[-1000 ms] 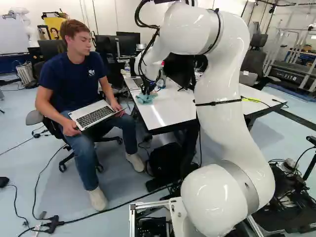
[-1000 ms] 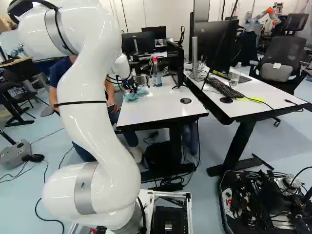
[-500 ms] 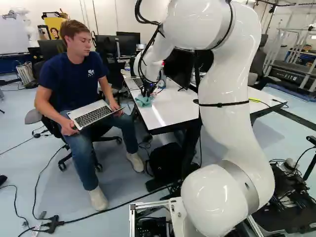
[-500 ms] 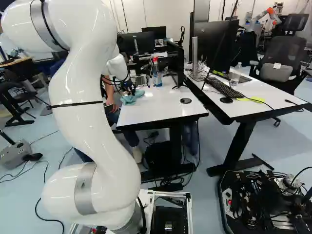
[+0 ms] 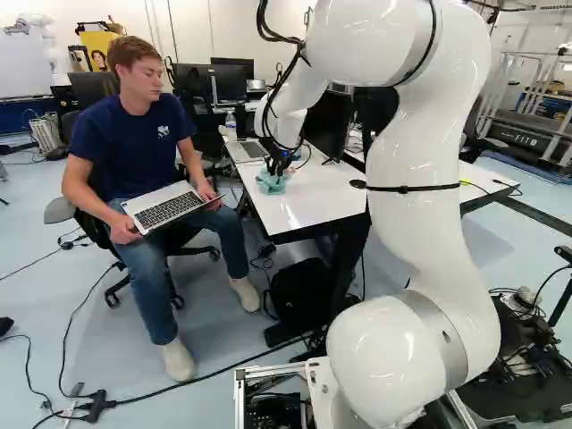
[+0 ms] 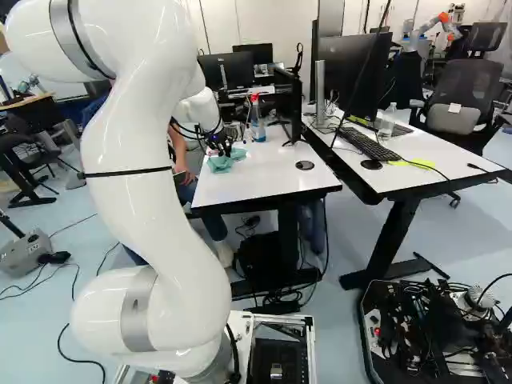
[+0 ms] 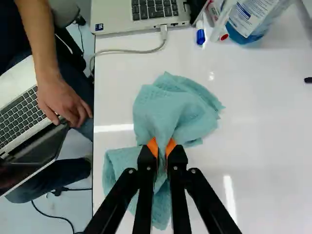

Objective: Clean the table with the green towel

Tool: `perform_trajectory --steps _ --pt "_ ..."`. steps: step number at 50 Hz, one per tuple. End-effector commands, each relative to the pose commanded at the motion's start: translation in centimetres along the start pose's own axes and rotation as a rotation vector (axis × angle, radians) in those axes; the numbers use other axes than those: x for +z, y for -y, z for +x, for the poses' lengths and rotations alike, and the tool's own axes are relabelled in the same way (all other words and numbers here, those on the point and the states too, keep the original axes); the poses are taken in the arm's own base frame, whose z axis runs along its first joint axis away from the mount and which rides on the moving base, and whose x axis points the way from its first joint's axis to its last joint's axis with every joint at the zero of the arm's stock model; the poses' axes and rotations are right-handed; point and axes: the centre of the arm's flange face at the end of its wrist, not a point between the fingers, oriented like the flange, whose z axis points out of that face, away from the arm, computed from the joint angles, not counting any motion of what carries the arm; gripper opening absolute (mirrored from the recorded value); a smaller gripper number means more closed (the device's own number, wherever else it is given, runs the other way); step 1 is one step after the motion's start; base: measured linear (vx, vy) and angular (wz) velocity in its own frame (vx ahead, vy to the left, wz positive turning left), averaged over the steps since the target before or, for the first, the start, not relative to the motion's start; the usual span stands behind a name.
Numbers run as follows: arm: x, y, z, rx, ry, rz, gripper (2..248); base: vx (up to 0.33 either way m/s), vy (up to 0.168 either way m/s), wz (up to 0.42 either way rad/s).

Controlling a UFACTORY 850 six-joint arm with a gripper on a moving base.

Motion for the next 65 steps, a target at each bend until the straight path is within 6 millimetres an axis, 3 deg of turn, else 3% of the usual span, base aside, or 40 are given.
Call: perform_trajectory --steps 16,30,46,65 --pt "0.7 -2.7 1.0 0.036 -0.009 -0.022 39 0.0 0.0 0.0" --pt "2.1 -3.1 3.0 0.041 -0.029 -0.025 39 0.0 0.0 0.0" --pt "3.6 -1.4 5.0 0.018 -0.05 -0.011 39 0.0 0.0 0.0" --pt "3.8 2.0 5.2 -0.024 -0.052 0.016 39 0.0 0.0 0.0"
